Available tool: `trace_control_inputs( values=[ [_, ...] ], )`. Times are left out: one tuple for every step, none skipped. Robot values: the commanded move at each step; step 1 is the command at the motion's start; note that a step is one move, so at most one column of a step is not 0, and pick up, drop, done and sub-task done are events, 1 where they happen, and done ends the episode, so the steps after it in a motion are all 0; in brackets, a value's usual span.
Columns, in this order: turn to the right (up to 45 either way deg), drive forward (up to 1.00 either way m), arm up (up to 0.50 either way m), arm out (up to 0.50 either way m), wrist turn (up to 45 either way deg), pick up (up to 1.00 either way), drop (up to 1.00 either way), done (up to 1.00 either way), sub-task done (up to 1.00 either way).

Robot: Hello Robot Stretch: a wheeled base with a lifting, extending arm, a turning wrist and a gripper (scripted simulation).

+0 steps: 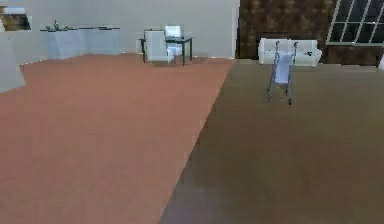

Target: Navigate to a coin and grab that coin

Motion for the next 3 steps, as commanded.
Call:
trace_control_inputs(
  values=[
    [9.0, 0.0, 0.0, 0.0, 0.0, 0.0, 0.0, 0.0, 0.0],
    [0.0, 0.05, 0.0, 0.0, 0.0, 0.0, 0.0, 0.0, 0.0],
    [45.0, 0.0, 0.0, 0.0, 0.0, 0.0, 0.0, 0.0, 0.0]
  ],
)
